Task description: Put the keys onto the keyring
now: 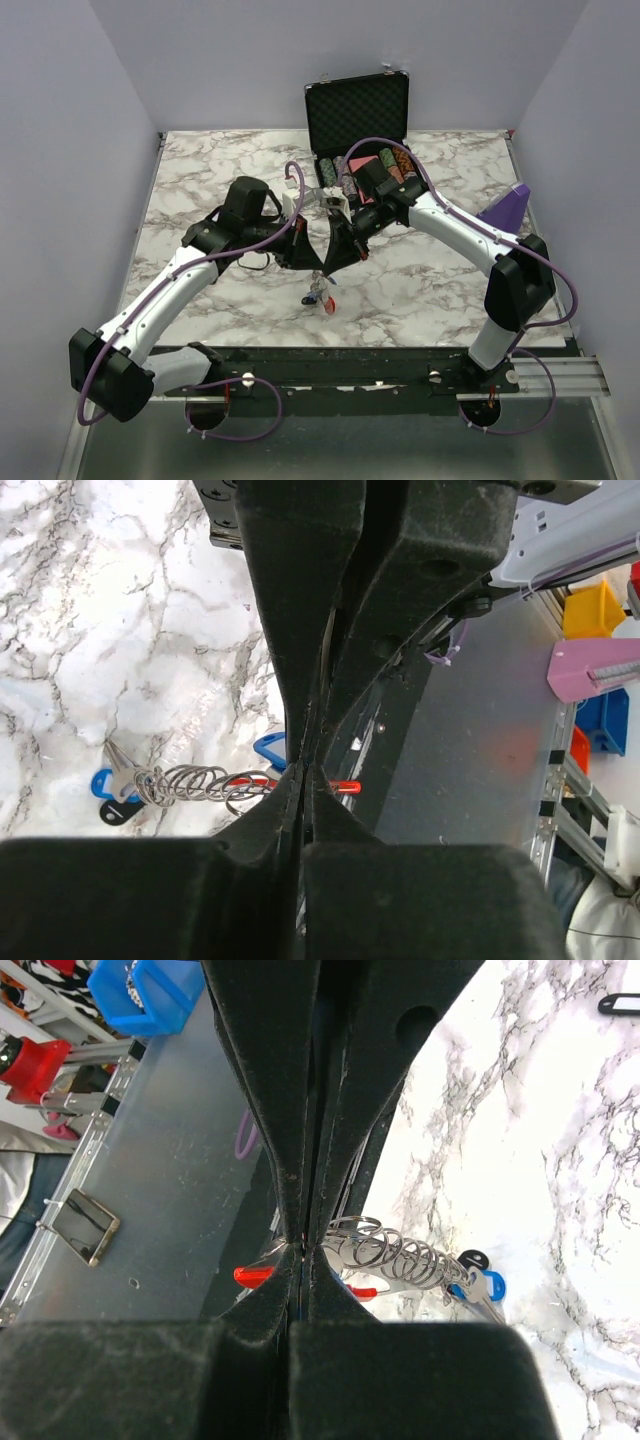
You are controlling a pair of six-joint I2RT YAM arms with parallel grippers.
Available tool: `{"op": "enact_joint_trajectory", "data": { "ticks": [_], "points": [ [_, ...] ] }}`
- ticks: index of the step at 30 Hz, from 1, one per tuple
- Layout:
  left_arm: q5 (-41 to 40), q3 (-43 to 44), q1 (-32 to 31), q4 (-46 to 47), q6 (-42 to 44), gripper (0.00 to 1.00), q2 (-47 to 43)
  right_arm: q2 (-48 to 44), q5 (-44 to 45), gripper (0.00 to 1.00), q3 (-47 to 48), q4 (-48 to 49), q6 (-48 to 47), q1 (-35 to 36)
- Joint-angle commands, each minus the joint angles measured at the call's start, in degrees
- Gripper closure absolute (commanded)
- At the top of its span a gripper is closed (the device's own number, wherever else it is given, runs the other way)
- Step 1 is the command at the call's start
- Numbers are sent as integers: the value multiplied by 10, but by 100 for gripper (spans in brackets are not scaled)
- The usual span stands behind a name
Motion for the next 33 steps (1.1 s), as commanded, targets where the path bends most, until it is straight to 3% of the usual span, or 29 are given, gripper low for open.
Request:
{"op": "enact_joint_trajectory", "data": {
  "ticks": [1, 6, 10, 14, 18, 23, 28, 33],
  "points": [
    [21, 15, -1, -20, 14, 95, 6, 3, -6, 99, 14, -2, -2, 5],
    [15, 20, -1, -35, 24, 76, 7, 4, -6, 99, 14, -2, -2, 6],
    [19, 25, -1, -42, 28, 75, 10, 3, -6, 99, 13, -2, -2, 6],
    [27, 29, 0, -46, 32, 79, 15, 2, -8, 99, 13, -2, -1, 6],
    [41, 29, -1, -47, 34, 100, 19, 4, -8, 99, 14, -2, -1, 7],
    [41, 18, -2, -35, 40, 100, 4, 2, -10, 99, 12, -1, 0, 7],
    [29, -48, 4, 66, 1, 100, -53, 2, -25, 73, 11, 3, 4, 6],
    [29, -208, 8, 309, -67, 100, -164, -1, -45, 54, 12, -2, 3, 6]
  ]
}}
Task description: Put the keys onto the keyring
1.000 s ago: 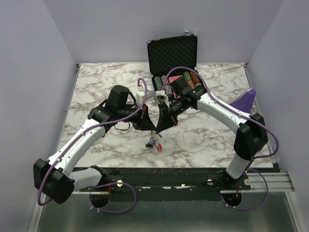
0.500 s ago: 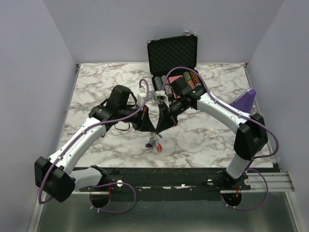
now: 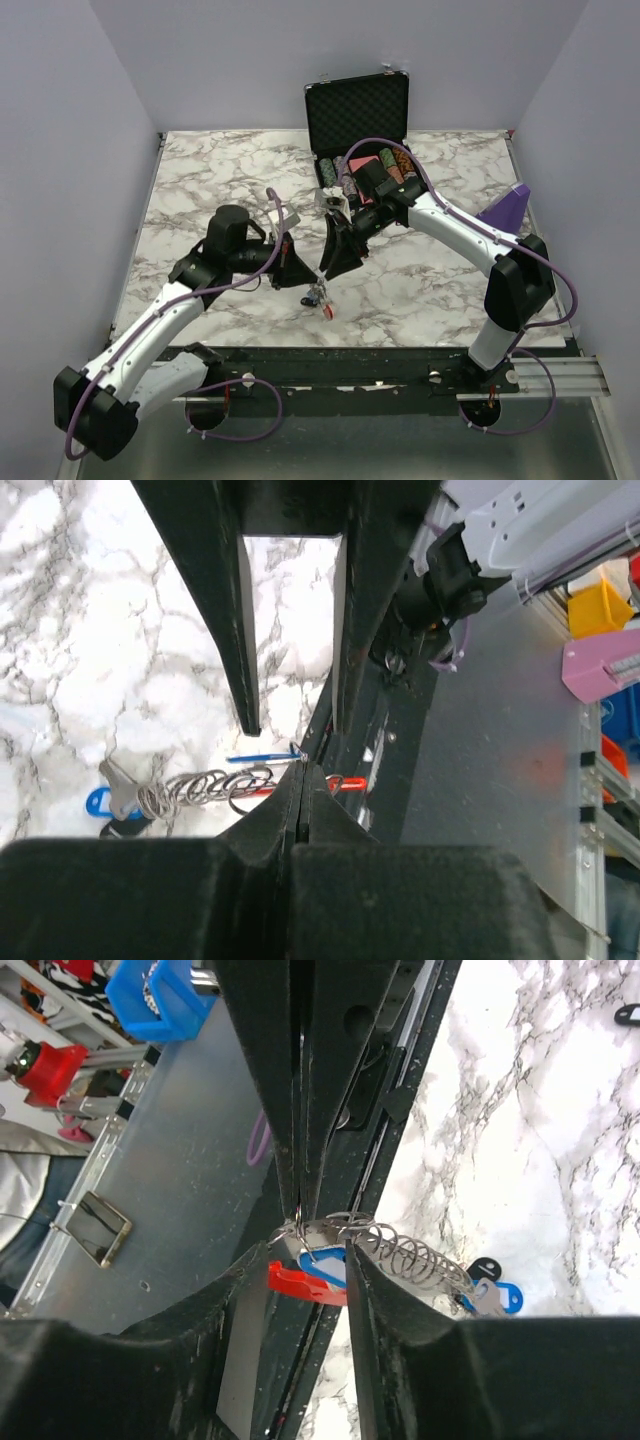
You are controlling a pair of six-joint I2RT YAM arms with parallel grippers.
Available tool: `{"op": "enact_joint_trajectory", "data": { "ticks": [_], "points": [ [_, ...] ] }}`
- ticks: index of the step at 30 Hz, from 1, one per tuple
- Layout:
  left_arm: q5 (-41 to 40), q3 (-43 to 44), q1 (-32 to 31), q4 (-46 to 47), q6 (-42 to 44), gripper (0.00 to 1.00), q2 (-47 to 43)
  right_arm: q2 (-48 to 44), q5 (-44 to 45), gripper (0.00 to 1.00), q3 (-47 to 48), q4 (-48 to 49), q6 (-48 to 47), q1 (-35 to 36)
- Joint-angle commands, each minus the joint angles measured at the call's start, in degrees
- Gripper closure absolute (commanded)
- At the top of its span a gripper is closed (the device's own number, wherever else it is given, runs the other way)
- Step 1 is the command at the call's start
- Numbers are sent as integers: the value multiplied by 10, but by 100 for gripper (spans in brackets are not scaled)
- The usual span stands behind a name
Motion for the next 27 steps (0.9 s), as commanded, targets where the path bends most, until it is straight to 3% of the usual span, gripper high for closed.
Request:
{"op": "enact_joint_trajectory", "data": {
  "ticks": [1, 6, 14, 23, 27],
  "points": [
    [5, -131, 4, 276, -77, 100, -101, -2, -36, 53, 10, -1, -1, 3],
    [-43, -264, 4, 519, -129, 100, -173, 0, -63, 46, 7, -3, 1, 3],
    [-112, -391, 4, 824, -225, 100, -165, -2, -90, 45, -1, 2, 3, 5],
    [-105, -398, 4, 839, -224, 100, -164, 0, -83, 46, -2, 18, 24, 5],
    [-102, -395, 4, 831, -223, 100, -162, -1, -89, 50, -4, 33, 45, 4]
  ]
}}
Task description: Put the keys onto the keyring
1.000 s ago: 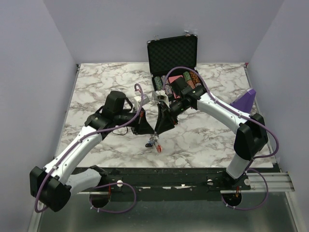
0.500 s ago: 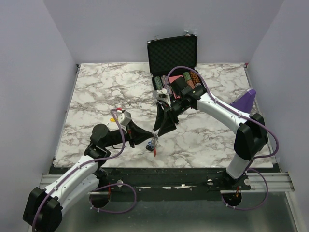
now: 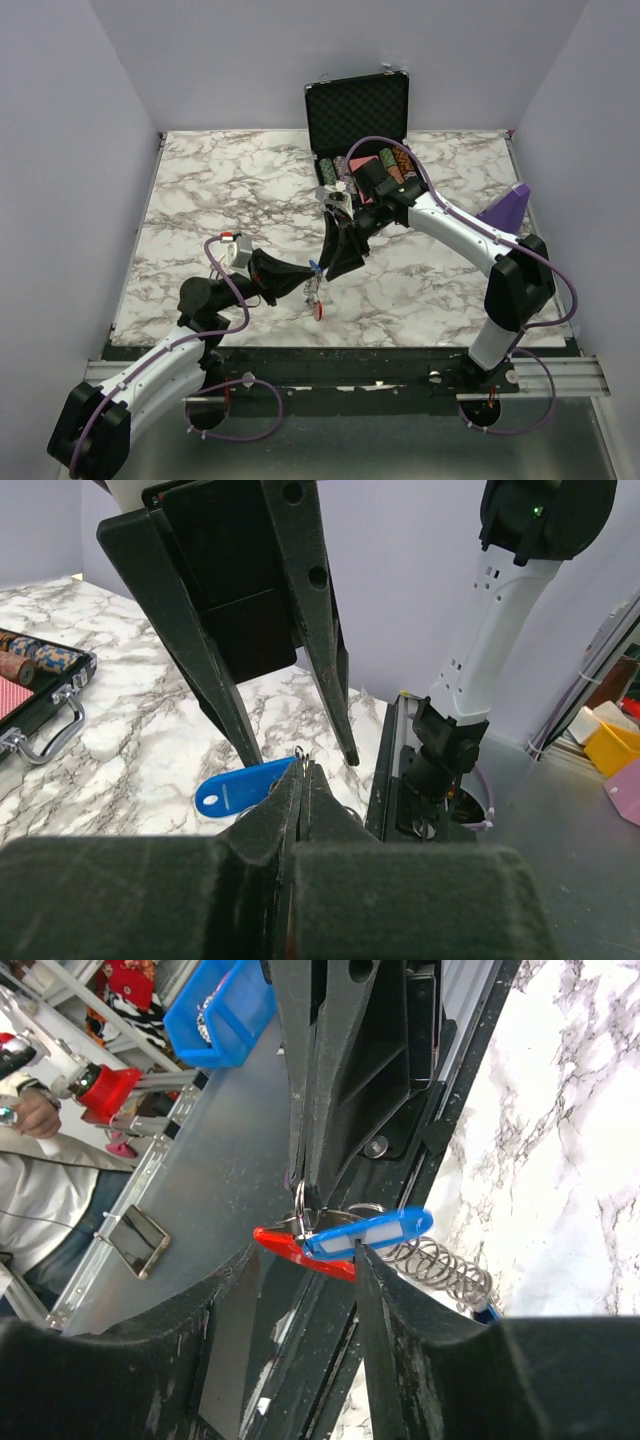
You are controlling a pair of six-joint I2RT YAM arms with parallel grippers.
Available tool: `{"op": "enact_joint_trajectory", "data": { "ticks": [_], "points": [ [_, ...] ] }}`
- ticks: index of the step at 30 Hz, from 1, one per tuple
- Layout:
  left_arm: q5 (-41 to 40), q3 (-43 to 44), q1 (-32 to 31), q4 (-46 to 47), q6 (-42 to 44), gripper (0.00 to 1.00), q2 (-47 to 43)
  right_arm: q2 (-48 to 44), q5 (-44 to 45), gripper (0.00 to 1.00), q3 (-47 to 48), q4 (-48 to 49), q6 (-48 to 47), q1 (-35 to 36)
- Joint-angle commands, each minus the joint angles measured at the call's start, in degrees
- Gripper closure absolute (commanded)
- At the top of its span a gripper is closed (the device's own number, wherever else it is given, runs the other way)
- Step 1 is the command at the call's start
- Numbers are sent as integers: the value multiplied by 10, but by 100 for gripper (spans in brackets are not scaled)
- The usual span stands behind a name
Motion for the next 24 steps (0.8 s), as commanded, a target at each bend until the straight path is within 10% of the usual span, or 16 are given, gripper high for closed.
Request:
{"op": "enact_joint_trajectory", "data": {
  "ticks": [1, 17, 24],
  "points": [
    [-6, 6, 3, 33, -5, 100, -4, -1, -24, 53, -6, 35, 35, 4],
    [-49, -3, 3, 3, 9, 100, -38, -4, -23, 99, -22, 95, 101, 4],
    [-81, -10, 3, 38, 8, 100, -48, 1, -25, 99, -34, 124, 127, 9]
  ]
}}
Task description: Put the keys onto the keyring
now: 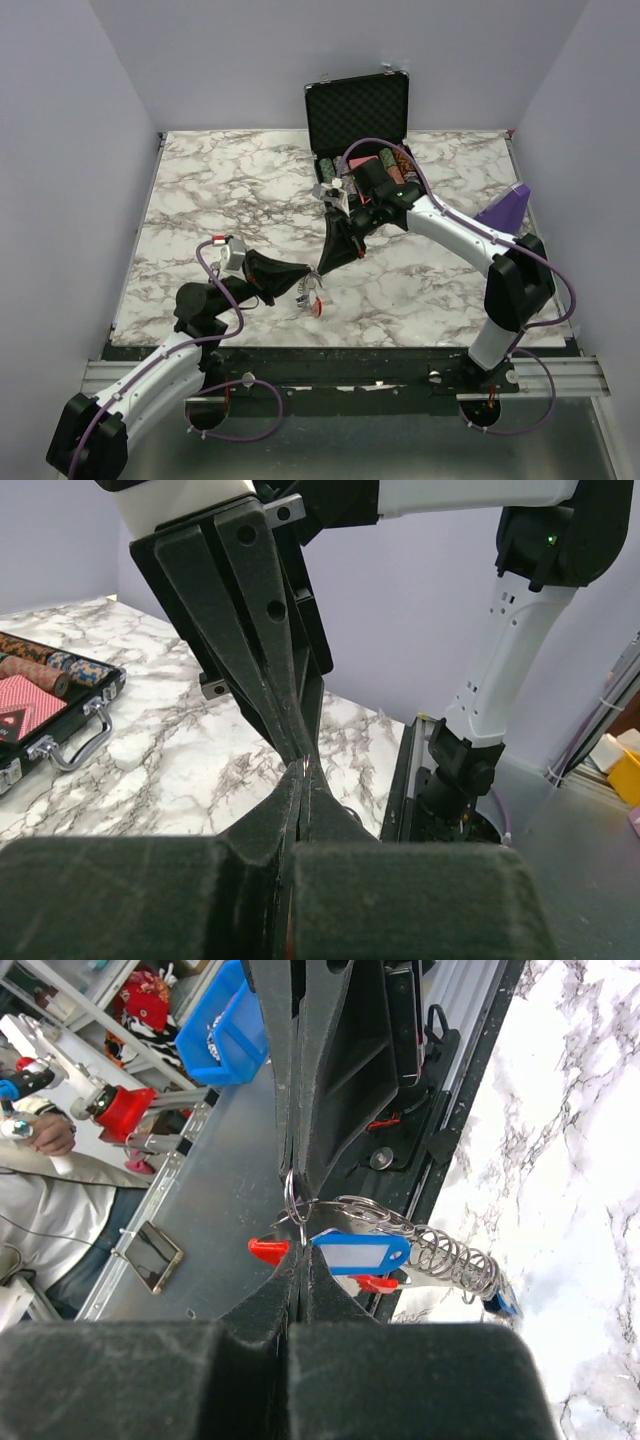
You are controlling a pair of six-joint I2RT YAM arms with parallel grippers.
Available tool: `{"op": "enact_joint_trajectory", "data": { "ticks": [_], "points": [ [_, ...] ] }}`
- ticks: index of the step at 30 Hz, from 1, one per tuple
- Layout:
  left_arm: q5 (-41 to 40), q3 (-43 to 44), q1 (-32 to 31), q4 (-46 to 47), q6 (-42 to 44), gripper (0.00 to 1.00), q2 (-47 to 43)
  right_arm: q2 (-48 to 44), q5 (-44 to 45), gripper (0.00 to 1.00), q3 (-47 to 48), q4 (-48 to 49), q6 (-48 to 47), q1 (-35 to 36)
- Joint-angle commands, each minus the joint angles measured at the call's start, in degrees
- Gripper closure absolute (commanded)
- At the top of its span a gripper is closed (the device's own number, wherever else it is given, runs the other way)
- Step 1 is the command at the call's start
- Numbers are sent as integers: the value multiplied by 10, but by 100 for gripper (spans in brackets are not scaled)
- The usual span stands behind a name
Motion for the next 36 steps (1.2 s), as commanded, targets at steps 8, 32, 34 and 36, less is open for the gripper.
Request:
{"op": "enact_joint_trajectory", "data": {
  "ticks": [8, 32, 34, 36],
  "points": [
    [-47, 2, -1, 142, -30, 100, 39, 5, -7, 99, -18, 42, 38, 19],
    [116, 72, 12, -160, 85, 100, -20, -7, -42, 99, -22, 72, 81, 3],
    [110, 90, 15, -223, 121, 100, -29, -9, -48, 99, -22, 73, 79, 3],
    [98, 107, 19, -275, 158, 100, -37, -12, -58, 98, -24, 73, 79, 3]
  ]
}}
